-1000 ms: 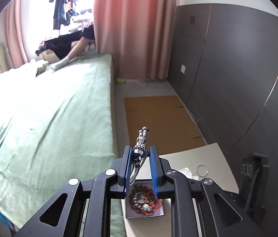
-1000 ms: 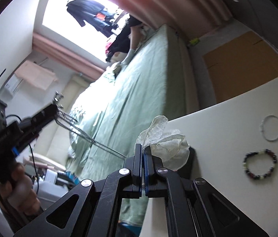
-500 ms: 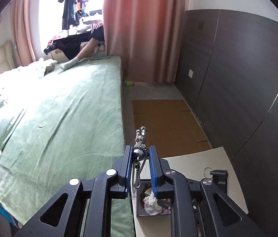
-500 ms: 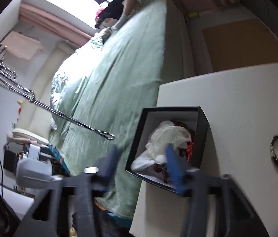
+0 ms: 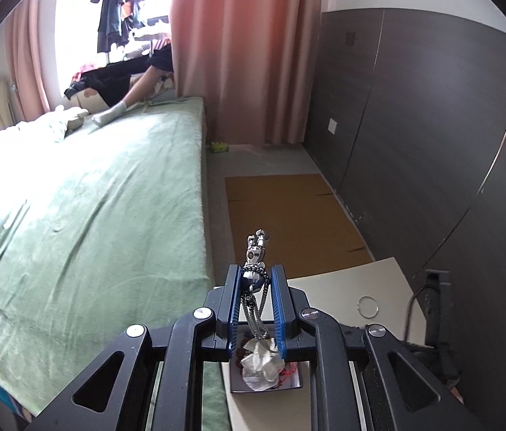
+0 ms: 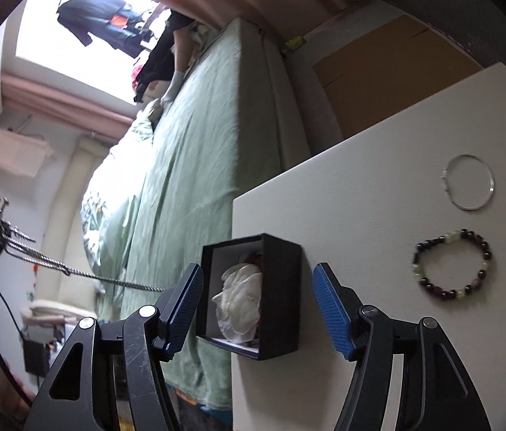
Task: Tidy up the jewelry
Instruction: 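Lower the silver chain into the black box and open the left gripper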
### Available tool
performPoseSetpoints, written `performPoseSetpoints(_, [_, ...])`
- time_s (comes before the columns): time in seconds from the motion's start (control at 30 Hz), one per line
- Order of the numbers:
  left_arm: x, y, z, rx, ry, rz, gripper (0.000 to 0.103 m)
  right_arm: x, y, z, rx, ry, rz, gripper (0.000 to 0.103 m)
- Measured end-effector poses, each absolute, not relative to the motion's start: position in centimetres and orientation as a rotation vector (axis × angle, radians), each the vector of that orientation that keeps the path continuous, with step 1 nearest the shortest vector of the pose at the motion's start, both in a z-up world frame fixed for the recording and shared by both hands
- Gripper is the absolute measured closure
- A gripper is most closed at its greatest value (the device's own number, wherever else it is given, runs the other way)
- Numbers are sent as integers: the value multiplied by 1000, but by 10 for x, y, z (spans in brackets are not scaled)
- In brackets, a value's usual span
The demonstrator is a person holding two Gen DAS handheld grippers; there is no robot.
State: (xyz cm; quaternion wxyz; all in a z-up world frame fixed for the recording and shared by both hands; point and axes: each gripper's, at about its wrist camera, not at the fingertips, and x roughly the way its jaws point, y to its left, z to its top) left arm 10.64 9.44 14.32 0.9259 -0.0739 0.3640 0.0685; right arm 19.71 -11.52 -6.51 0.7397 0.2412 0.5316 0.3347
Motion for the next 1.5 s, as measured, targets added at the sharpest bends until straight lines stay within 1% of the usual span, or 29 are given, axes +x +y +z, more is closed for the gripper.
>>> performPoseSetpoints(0.3, [127,81,88,-183,829,110,86,206,-143,-63,597,1148,696,39])
performPoseSetpoints(0.43, [130,82,75,-197,852,109,86,209,-150,-66,614,1153,684,39])
performPoseSetpoints(0.53, [128,81,80,-182,839,117,86,210,-149,-66,622,1155,684,39])
performPoseSetpoints(0.8, [120,77,122,-154,760,117,86,210,-150,-67,622,1154,686,39])
performPoseSetpoints(0.97, [118,73,123,-158,761,96,86,210,-151,-71,616,1165,679,39])
performPoseSetpoints(1.23, [127,73,92,-170,813,95,86,210,-152,-72,607,1171,668,39])
performPoseSetpoints(1.5, [141,71,31,-198,907,88,86,211,-163,-73,627,1164,646,39])
